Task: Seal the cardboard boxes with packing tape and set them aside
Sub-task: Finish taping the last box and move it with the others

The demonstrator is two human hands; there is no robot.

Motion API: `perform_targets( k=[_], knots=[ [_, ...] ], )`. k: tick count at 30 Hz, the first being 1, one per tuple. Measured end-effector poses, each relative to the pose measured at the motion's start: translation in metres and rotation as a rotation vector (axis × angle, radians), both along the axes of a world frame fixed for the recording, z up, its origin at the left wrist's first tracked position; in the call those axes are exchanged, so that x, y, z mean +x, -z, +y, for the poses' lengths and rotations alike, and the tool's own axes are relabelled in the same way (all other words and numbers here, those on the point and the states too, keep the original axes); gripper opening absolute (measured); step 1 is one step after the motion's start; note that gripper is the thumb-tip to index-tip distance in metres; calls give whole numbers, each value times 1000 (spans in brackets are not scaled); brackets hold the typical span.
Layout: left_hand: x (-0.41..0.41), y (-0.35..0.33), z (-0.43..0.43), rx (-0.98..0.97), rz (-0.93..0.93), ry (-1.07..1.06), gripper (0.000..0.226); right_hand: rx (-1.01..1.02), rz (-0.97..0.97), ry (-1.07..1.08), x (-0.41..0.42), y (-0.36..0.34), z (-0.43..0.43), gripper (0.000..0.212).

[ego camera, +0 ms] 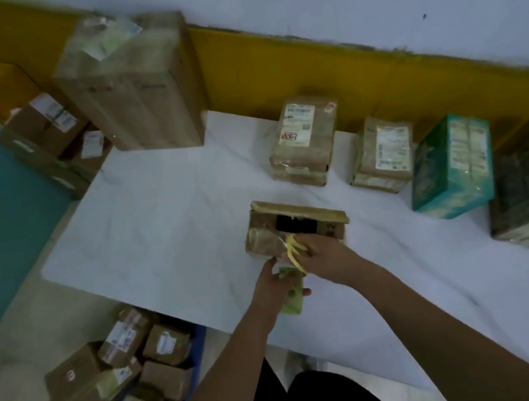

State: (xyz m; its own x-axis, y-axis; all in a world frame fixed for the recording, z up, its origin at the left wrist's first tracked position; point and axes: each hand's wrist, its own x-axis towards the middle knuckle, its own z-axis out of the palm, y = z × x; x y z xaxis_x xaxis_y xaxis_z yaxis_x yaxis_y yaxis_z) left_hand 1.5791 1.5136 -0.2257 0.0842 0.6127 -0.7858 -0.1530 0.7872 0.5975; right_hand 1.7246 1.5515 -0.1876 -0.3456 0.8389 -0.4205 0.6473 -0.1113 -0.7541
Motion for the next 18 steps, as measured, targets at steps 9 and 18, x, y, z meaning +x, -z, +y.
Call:
perform_targets(
  k=[9,18],
  knots=[
    [-13,-2,4,40,-58,62,61,-493,-501,-149,49,-29,-47,88],
    [-13,-10,10,50,-76,110,47,-735,-404,32,14,-17,-3,85]
  ],
)
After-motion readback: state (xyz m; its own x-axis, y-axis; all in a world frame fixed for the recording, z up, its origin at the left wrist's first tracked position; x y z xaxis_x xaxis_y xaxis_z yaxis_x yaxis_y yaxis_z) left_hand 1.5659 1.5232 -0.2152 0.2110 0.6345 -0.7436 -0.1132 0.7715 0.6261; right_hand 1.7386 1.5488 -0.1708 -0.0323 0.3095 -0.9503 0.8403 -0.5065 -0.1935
